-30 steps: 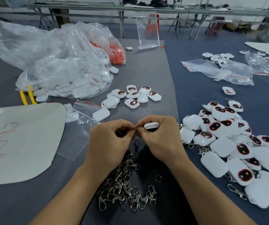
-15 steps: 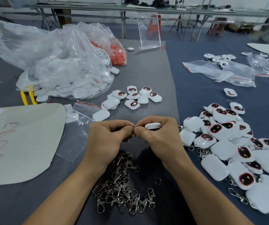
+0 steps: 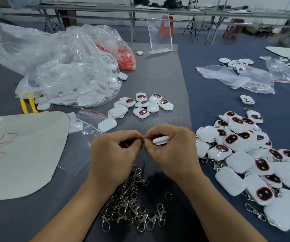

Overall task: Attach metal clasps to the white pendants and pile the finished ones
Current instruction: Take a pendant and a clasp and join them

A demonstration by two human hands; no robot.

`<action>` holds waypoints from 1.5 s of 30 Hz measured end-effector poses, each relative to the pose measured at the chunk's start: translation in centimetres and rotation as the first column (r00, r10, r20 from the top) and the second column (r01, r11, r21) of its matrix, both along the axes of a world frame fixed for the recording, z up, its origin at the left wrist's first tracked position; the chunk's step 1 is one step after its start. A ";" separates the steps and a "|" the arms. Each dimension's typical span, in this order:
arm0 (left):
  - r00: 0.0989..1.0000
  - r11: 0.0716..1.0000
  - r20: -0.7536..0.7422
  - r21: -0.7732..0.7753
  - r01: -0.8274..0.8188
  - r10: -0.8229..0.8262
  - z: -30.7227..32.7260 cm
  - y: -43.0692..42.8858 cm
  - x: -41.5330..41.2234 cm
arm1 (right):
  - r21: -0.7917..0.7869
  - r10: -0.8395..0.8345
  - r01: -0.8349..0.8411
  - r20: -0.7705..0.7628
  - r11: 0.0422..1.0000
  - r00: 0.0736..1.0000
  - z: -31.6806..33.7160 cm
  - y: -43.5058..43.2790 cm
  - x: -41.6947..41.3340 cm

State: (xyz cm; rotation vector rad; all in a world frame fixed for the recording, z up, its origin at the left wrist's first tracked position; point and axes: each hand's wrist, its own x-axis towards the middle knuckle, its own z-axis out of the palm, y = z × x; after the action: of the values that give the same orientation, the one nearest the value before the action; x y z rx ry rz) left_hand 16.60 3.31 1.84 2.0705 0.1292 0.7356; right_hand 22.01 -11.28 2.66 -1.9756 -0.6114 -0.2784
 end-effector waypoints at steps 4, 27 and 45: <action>0.994 0.940 -0.051 -0.335 0.072 -0.094 -0.1 0.5 0.6 | 0.052 0.015 -0.012 -0.065 0.999 0.998 0.0 0.1 0.0; 0.967 0.936 -0.111 -0.299 0.186 -0.228 -0.5 0.6 0.5 | 0.000 0.063 -0.063 0.008 0.998 0.998 0.3 -0.7 0.6; 0.976 0.930 -0.064 -0.321 0.179 -0.210 -0.4 0.4 0.3 | 0.214 0.220 -0.165 -0.267 0.963 0.938 0.0 -0.6 1.2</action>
State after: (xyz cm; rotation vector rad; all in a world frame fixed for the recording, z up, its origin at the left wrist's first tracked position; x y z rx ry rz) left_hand 16.94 3.76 1.48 1.7834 0.0869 0.4586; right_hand 23.26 -11.86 2.64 -1.7157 -0.5616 0.0730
